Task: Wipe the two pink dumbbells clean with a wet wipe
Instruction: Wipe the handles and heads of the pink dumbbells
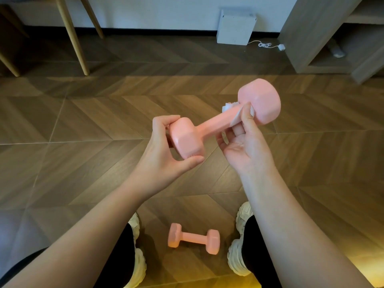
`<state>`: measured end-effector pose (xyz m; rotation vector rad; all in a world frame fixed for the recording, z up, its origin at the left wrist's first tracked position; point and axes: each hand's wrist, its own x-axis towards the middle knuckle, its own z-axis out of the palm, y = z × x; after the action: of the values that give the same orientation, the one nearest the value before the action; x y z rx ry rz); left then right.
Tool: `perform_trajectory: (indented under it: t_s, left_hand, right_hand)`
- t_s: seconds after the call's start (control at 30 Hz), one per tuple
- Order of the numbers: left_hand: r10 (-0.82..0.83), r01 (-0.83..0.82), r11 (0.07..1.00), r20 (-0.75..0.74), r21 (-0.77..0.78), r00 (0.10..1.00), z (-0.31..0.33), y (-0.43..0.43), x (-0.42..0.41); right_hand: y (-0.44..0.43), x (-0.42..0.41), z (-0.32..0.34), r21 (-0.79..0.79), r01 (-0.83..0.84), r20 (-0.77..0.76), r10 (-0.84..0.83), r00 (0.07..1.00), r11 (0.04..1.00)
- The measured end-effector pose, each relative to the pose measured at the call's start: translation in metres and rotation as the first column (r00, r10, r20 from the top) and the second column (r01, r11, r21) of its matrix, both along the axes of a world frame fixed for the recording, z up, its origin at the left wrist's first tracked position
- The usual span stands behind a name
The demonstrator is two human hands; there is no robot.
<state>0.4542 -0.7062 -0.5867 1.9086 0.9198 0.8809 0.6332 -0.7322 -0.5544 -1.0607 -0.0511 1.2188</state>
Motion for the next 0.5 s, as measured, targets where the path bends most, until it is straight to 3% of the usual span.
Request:
perform_trajectory:
  t_s: [0.27, 0.4, 0.5]
  left_hand:
    - [0.03, -0.04, 0.993, 0.091, 0.108, 0.995, -0.003, -0.005, 0.002]
    - [0.022, -0.031, 0.998, 0.155, 0.054, 0.988, 0.005, -0.004, 0.003]
    - [-0.006, 0.034, 0.991, 0.205, -0.132, 0.979, 0.007, -0.002, 0.002]
  right_hand:
    - [-0.012, -0.02, 0.0, 0.047, -0.135, 0.194, 0.124, 0.973, 0.99]
    - [-0.015, -0.037, -0.006, -0.018, -0.275, 0.317, 0.267, 0.91, 0.961]
    - [-0.015, -0.036, -0.008, -0.007, -0.291, 0.334, 0.277, 0.901, 0.957]
